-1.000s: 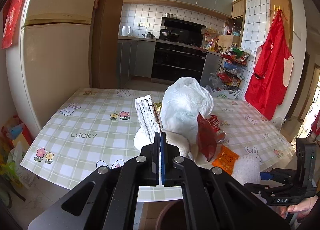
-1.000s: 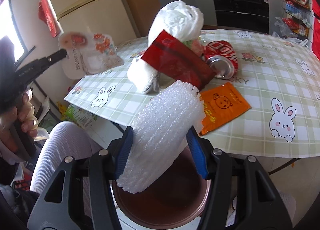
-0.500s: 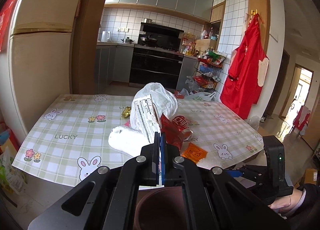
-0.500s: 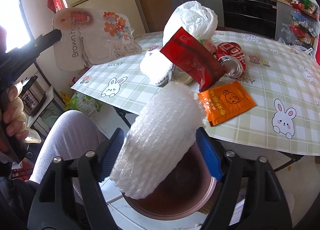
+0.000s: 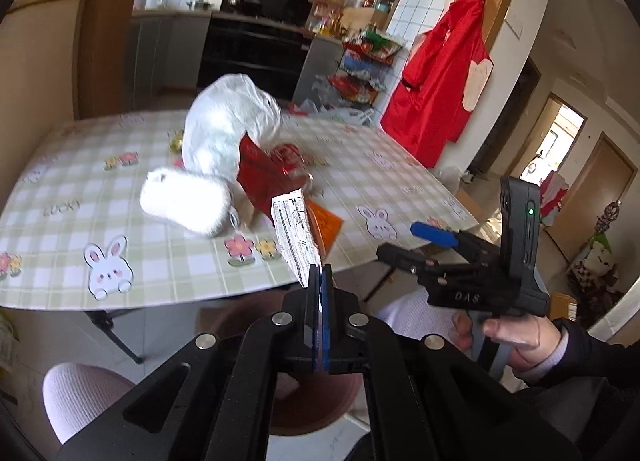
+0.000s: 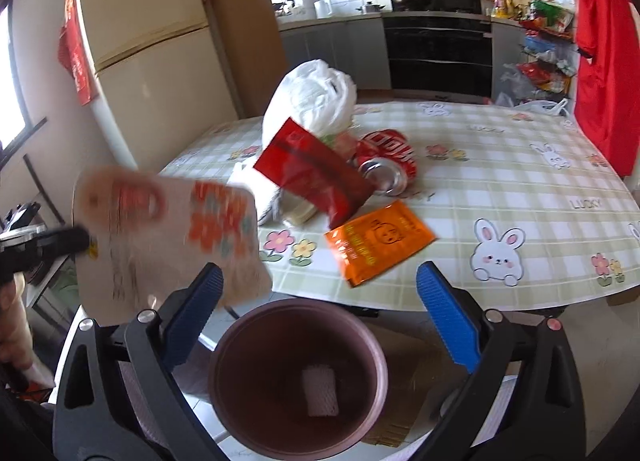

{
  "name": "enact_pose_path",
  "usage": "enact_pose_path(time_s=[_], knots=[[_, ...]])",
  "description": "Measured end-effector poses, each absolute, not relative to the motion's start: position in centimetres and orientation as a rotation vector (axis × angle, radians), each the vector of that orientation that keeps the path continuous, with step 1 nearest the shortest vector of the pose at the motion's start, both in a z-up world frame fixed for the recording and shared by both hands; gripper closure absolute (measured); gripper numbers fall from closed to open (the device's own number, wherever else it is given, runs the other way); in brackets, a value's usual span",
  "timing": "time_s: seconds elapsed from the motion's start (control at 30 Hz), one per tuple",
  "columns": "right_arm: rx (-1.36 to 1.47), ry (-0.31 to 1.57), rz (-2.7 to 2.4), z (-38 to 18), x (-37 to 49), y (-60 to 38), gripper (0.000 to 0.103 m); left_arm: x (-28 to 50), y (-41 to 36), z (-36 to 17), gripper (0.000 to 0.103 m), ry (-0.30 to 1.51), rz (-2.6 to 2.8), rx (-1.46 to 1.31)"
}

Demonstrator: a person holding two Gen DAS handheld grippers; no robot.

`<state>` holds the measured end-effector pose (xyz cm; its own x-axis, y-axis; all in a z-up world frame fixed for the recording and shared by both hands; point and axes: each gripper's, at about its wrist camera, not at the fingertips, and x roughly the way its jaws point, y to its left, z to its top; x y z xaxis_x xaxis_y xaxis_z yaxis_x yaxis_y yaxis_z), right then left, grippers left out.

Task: Collect trash
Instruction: 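Drop the foam sleeve into the pink bin with the right tool while the left tool grasps the white card, then grasp the red snack wrapper with the left tool and lift it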

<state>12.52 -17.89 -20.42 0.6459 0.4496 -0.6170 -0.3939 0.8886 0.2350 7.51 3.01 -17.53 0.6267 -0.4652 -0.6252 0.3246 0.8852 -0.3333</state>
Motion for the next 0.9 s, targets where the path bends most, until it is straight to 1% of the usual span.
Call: enact_pose_path(time_s=[0.1, 0.27, 0.3, 0.33, 0.37, 0.4, 0.43, 0.5, 0.6, 0.77, 0.9], knots=[[0.137, 0.733, 0.463, -20.7, 13.0, -19.0, 0.007, 8.0, 3.1, -18.8, 0.102, 0.84, -0.475, -0.231], [0.17, 0.755, 0.434, -21.3, 13.6, -19.8, 0.007, 8.7, 2.3, -19.5, 0.101, 0.88, -0.518, -0.223], [0.174, 0.756, 0.431, -21.3, 13.7, -19.9, 0.007, 8.9, 1.9, -19.6, 0.089, 0.883, -0.518, -0.199], [0.183, 0.758, 0.427, -21.4, 13.8, -20.1, 0.007, 9.0, 1.7, -19.5, 0.073, 0.879, -0.502, -0.178], [0.19, 0.759, 0.425, -21.5, 13.7, -20.2, 0.007, 9.0, 1.6, -19.3, 0.031, 0.863, -0.472, -0.168], [0.196, 0.76, 0.422, -21.6, 13.7, -20.3, 0.007, 8.9, 1.9, -18.9, 0.018, 0.829, -0.429, -0.17], [0.199, 0.762, 0.42, -21.6, 13.7, -20.3, 0.007, 8.8, 2.3, -18.6, 0.017, 0.796, -0.393, -0.176], [0.198, 0.763, 0.414, -21.7, 13.7, -20.4, 0.007, 8.9, 3.0, -18.2, 0.01, 0.766, -0.33, -0.164], [0.202, 0.766, 0.408, -21.8, 13.7, -20.5, 0.006, 9.1, 4.0, -18.1, 0.006, 0.734, -0.196, -0.128], [0.194, 0.767, 0.391, -21.7, 13.8, -20.6, 0.006, 9.6, 5.7, -18.5, 0.006, 0.727, -0.115, -0.16], [0.131, 0.768, 0.374, -21.2, 15.3, -20.8, 0.006, 11.2, 6.5, -18.6, 0.006, 0.708, -0.07, -0.188]])
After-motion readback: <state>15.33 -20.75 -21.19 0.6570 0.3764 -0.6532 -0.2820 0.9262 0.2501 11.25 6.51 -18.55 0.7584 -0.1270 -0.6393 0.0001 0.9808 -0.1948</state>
